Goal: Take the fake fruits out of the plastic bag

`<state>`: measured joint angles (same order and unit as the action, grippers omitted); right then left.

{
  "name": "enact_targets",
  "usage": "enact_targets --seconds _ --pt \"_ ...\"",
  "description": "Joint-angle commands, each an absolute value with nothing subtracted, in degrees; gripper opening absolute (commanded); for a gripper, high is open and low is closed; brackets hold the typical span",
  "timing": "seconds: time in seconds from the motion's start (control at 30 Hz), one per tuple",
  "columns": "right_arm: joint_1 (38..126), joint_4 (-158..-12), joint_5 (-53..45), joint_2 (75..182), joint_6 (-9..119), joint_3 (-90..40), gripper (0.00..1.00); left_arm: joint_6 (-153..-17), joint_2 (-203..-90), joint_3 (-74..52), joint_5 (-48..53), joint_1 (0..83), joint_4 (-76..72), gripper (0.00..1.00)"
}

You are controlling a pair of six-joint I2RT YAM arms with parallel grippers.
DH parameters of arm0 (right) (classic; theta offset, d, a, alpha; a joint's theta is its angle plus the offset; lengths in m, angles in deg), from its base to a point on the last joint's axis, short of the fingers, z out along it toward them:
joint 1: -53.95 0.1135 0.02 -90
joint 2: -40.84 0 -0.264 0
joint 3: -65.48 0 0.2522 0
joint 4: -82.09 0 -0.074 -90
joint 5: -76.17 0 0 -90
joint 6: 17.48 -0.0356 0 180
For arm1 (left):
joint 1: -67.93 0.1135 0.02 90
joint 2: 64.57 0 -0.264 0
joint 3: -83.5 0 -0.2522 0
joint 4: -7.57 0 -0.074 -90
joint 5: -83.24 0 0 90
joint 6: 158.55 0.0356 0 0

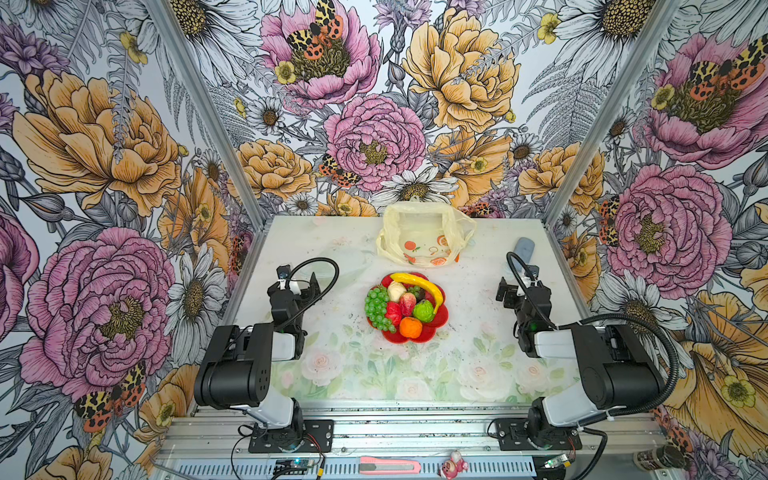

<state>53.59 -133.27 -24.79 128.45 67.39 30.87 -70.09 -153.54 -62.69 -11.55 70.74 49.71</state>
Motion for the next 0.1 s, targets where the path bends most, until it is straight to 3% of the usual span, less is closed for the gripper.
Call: enact_targets --seconds 0.0,0.07 --pt "53.6 -134.2 -25.9 128.7 66.5 29.6 0.99 -70.7 -153.3 -62.6 -10.5 70.6 50.2 0.99" --pt "53.8 -134.5 -26.2 128.6 66.6 29.9 1.00 -70.6 -153.3 -62.6 -10.5 70.5 50.2 0.99"
